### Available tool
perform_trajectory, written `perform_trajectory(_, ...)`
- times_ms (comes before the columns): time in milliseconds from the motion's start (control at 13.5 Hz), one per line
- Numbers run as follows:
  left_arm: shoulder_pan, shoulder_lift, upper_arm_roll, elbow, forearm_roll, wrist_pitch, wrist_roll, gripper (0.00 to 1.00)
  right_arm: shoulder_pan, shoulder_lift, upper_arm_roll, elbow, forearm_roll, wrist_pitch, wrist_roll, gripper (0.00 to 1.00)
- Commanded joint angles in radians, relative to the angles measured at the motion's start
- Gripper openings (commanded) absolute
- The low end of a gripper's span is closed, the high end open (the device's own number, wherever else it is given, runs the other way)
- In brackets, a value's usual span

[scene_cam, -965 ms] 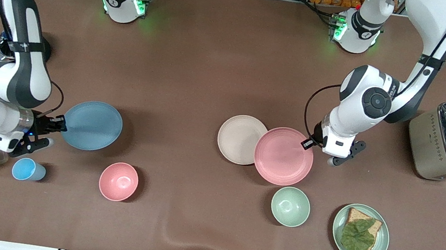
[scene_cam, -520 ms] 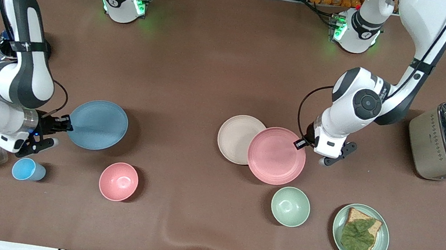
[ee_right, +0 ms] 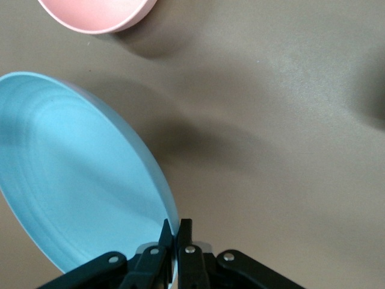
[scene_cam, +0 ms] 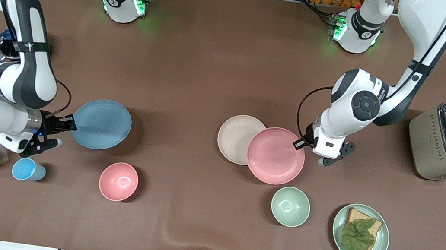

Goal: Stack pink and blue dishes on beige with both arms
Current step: 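Carry the pink plate with the left gripper onto the beige plate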

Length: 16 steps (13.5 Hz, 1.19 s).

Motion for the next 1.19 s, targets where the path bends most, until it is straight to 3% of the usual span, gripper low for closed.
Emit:
perform_trajectory(0, -0.020, 0.005, 0.002, 0.015, -0.020, 0.008, -0.021, 0.00, 0.000, 0.004, 0.001, 0.009, 0.016, -0.014, 0.010, 0.00)
perform_trajectory(520, -0.048, -0.007, 0.002, 0.003, -0.020, 0.008, -0.070, 0.00, -0.003, 0.009, 0.001, 0.009, 0.017, -0.009, 0.010, 0.00)
perform_trajectory(1114, -0.153, -0.040, -0.001, -0.049, -0.014, 0.008, -0.221, 0.00, -0.005, 0.009, 0.001, 0.009, 0.030, -0.007, 0.008, 0.00)
